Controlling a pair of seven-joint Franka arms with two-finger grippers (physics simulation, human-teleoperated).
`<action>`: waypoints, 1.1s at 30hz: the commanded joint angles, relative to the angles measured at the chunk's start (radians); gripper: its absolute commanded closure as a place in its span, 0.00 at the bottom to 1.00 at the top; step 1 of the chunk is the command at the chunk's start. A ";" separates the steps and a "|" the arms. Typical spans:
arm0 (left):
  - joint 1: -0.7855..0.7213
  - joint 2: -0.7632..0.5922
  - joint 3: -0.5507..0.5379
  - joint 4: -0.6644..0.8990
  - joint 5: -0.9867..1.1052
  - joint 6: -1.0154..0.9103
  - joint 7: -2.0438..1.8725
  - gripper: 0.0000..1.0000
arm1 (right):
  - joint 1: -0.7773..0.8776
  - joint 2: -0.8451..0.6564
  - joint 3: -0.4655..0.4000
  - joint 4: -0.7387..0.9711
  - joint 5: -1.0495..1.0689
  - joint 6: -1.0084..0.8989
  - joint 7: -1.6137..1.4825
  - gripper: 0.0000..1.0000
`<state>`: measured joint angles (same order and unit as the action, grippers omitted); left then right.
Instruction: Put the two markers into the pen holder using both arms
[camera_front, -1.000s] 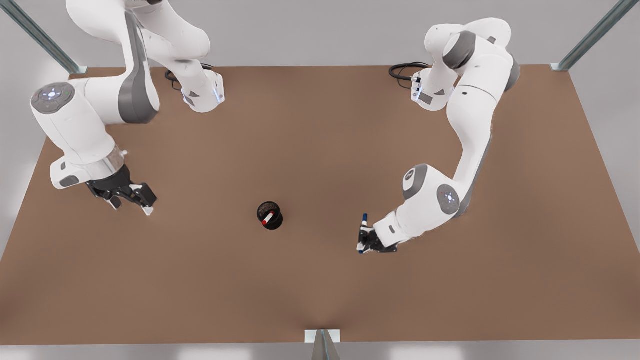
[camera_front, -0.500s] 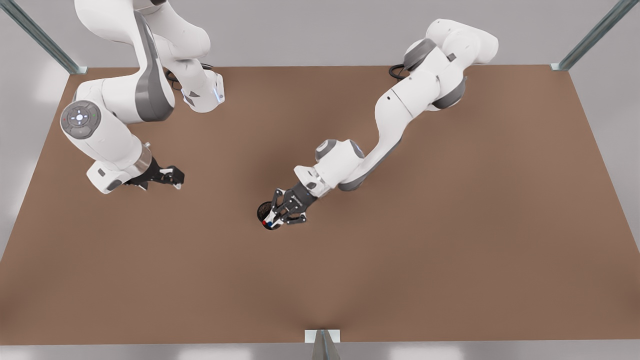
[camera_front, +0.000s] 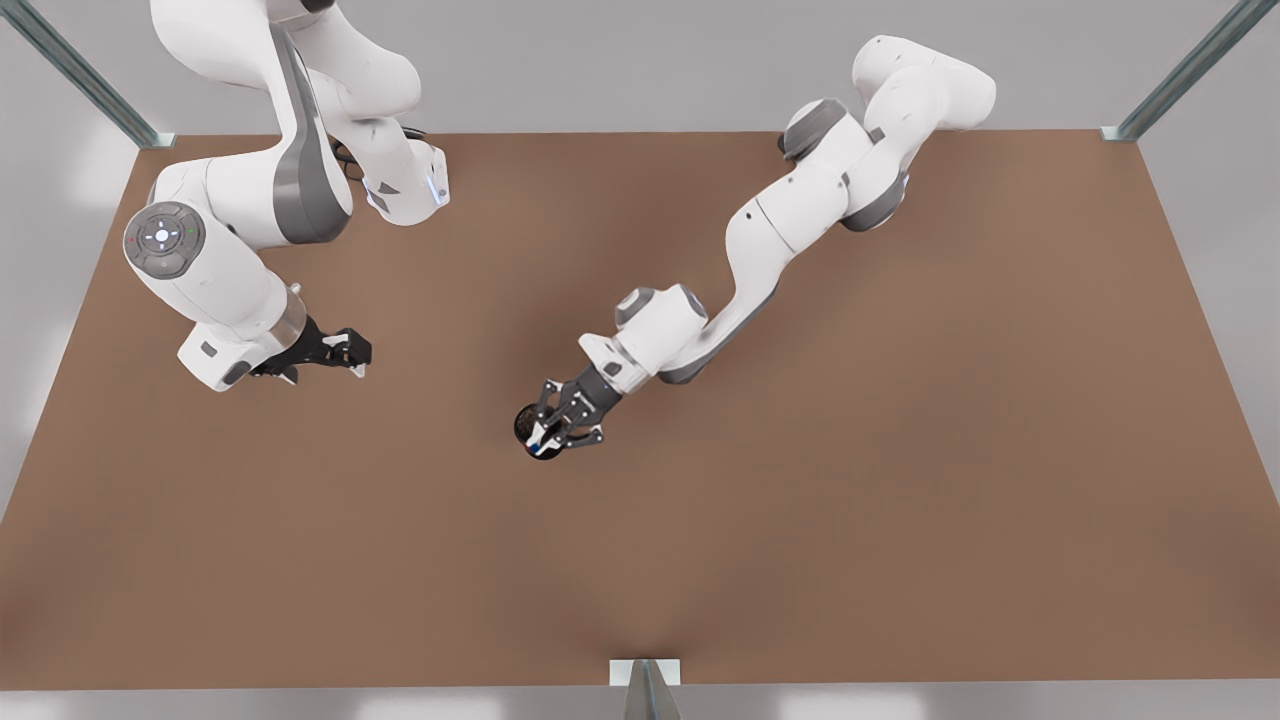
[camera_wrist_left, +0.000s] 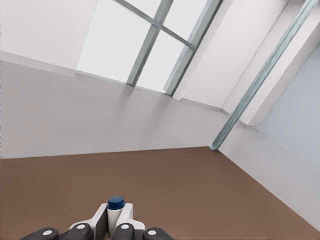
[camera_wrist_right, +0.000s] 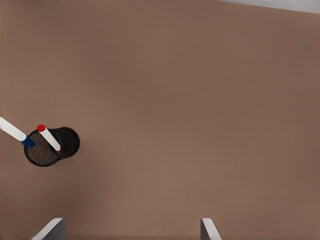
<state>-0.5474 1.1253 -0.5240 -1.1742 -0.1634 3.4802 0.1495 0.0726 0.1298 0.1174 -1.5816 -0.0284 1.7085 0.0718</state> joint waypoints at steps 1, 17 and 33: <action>0.001 0.001 0.001 0.002 0.005 0.007 -0.019 0.79 | -0.001 -0.001 0.001 0.000 0.001 0.002 -0.069 0.00; -0.022 0.030 0.002 0.002 0.007 0.007 -0.018 0.59 | -0.004 -0.001 -0.001 0.000 0.001 0.000 -0.069 0.00; 0.751 -0.573 0.044 -0.050 0.162 -1.823 -0.189 0.00 | 0.003 -0.001 0.001 0.002 -0.001 0.000 -0.070 0.00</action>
<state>0.1492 0.5852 -0.4796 -1.2245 -0.0551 2.4651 0.0844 0.0705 0.1299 0.1172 -1.5809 -0.0291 1.7096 0.0143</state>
